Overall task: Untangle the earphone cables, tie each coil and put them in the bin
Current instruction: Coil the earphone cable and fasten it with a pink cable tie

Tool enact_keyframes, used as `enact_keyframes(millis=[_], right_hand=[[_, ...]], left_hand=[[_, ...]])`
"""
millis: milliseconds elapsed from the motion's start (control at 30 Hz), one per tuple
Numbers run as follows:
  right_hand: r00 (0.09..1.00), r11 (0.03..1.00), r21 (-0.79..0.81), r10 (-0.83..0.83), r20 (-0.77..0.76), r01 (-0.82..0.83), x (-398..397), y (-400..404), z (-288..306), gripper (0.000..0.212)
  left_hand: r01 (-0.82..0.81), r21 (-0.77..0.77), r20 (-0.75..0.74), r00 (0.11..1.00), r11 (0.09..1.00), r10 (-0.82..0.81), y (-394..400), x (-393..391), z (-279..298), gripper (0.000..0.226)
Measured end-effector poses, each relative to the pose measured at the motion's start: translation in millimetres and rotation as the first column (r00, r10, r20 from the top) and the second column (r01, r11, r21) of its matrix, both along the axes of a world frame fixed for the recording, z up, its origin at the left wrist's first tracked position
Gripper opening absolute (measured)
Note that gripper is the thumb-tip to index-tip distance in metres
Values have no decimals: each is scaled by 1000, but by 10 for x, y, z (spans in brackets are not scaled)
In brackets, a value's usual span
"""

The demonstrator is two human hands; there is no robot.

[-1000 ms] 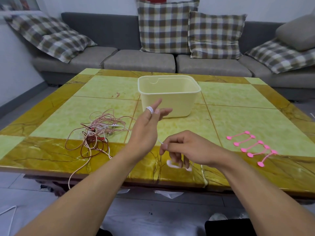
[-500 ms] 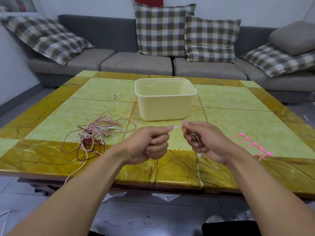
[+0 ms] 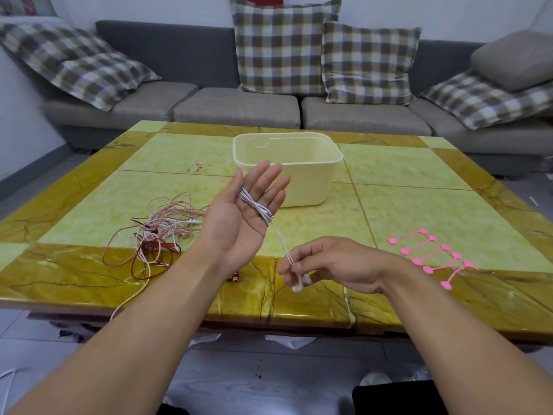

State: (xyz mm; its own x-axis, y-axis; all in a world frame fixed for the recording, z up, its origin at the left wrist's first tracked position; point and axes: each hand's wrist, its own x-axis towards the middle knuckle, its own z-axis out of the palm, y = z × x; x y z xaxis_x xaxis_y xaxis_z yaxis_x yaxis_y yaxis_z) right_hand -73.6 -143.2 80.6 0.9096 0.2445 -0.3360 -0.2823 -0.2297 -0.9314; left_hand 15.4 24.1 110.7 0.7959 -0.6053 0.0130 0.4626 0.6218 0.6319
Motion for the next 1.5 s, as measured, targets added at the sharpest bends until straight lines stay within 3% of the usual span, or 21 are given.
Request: enact_keyframes(millis=[133, 233, 333, 400, 600, 667, 800, 933, 1200, 1500], right_hand=[[998, 991, -124, 60, 8, -58, -4, 46, -18, 27], [998, 992, -116, 55, 41, -50, -11, 88, 8, 28], [996, 991, -126, -25, 85, 36, 2, 102, 48, 24], [987, 964, -251, -50, 154, 88, 13, 74, 74, 27], [953, 856, -471, -75, 295, 213, -9, 99, 69, 53], [923, 816, -505, -86, 374, 281, 1, 95, 45, 46], [897, 834, -430, -161, 411, 347, -5, 92, 37, 34], [855, 794, -410, -249, 454, 449, 13, 79, 8, 16], [925, 932, -245, -178, 336, 268, -2, -21, -36, 12], [924, 937, -305, -46, 380, 172, 17, -39, -81, 22]], left_hand=[[-98, 61, 75, 993, 993, 94, -42, 41, -78, 44], [-205, 246, 279, 951, 947, 133, -87, 33, -173, 38], [-353, 541, 571, 821, 764, -25, -110, -7, -340, 34], [-387, 655, 605, 783, 649, -144, -119, -38, -424, 34], [-380, 786, 570, 751, 487, -334, -143, -141, -384, 59], [-321, 839, 499, 775, 440, -387, -142, -149, -369, 71], [-31, 883, 288, 826, 469, -486, -153, -142, -374, 85], [52, 896, 217, 814, 440, -539, -138, -119, -382, 86], [410, 806, 22, 700, 427, -714, -50, -41, -455, 95], [451, 744, -21, 753, 493, -657, -44, -126, -382, 90]])
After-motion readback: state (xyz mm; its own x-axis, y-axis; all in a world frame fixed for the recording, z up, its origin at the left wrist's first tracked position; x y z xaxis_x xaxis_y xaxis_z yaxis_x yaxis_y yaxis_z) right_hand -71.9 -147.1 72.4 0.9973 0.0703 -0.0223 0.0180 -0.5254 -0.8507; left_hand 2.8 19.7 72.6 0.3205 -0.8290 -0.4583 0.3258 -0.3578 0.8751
